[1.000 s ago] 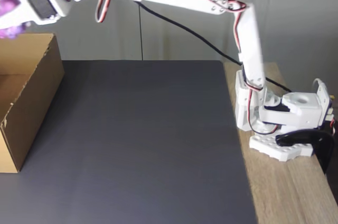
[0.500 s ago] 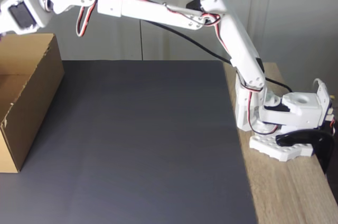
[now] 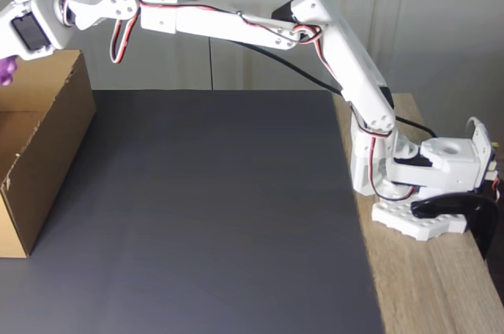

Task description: Grasp a ball and put it in the box.

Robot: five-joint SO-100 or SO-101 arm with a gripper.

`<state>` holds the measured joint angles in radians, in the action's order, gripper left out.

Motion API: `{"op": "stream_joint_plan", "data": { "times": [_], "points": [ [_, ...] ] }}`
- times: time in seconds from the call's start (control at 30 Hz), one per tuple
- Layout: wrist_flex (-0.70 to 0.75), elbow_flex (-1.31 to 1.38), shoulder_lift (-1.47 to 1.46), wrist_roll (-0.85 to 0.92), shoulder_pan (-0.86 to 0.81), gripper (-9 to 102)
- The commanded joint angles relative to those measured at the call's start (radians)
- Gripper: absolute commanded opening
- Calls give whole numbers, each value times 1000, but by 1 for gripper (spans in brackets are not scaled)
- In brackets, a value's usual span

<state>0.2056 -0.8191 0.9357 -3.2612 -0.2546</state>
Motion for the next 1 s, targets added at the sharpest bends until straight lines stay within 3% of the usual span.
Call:
{"op": "stream_joint_plan", "data": {
  "times": [0.0, 0.5, 0.77, 0.97],
  "points": [
    [-31, 54, 15, 15, 8, 41],
    [-58, 54, 9, 18, 18, 43],
    [252, 40, 92, 25, 15, 16],
    [494, 38, 160, 2, 18, 8]
  ]
}}
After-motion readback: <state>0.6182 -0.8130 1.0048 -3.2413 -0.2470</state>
